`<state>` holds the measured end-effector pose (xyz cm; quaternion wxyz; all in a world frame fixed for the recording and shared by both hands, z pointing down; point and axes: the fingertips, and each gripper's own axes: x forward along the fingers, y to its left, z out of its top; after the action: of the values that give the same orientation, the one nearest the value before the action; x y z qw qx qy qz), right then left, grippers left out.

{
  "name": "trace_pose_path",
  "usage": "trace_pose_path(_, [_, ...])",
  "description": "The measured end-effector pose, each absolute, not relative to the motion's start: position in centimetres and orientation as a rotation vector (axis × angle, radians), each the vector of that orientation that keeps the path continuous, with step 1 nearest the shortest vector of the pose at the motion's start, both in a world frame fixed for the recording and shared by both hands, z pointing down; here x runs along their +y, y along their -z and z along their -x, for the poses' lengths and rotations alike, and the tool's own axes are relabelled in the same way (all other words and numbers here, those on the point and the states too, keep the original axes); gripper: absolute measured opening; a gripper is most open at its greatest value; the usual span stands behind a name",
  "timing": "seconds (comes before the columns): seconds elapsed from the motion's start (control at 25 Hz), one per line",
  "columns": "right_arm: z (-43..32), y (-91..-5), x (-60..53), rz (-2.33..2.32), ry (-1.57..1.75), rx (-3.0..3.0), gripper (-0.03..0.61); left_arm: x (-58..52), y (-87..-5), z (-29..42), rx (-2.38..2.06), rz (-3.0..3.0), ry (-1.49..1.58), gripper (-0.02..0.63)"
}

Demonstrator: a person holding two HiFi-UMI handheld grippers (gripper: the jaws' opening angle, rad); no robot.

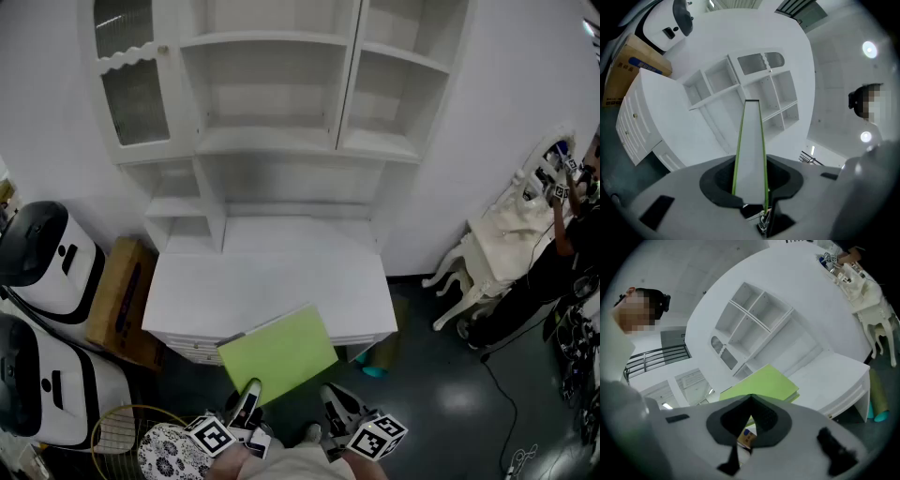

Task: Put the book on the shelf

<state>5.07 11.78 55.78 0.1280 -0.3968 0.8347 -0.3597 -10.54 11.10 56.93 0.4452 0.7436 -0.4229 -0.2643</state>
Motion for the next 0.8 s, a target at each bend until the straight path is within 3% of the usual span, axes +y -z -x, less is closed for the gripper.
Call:
trace_pose_path(0.4, [-5.8,-56.1,11.7,1.205,0.974,2.541,0.012,11.1,-57.2,10.2,-1.117,-1.841,0.617,0.137])
trace_pose_path(0.8, [-5.4,-56.4,12.7,1.371,0.619,2.841,0.012,11.6,-56.4,8.5,-1.256,-2.051,0.389,0.138])
